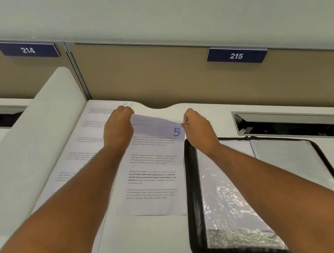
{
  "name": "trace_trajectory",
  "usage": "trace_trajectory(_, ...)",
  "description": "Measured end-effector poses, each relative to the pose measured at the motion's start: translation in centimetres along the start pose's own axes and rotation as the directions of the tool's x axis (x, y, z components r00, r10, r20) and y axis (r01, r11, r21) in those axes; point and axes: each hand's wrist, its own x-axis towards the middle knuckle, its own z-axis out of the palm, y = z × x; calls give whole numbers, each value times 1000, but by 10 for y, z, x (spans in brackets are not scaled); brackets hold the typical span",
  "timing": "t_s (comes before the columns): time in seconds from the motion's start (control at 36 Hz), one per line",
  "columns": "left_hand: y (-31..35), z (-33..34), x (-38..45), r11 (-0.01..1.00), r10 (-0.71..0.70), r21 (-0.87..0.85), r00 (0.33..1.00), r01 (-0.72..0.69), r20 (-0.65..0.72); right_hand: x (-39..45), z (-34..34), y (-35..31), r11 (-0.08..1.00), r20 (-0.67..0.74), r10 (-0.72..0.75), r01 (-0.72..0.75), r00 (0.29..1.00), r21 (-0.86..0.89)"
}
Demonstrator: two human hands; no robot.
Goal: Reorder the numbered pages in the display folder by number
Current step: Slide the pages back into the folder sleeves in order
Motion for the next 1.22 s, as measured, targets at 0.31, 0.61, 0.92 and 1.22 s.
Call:
trace_trajectory(0.31,34,-51,9,994,105,-18,978,-110,-183,-13,-53,-23,992,-134,22,-4,991,130)
trace_trajectory(0.61,87,-92,14,953,227,-93,882,-289,-413,-29,-104,-22,978,-398,-37,116,917,175)
trace_trajectory(0.92,173,-95,-4,901,286,-175,846,-398,-450,-72,-170,33,986,-583,-50,135,811,103)
trace_trajectory(1.22,267,-89,-43,809,167,-472,907,-350,-386,-128,-223,90,917,-590,203,60,782,395)
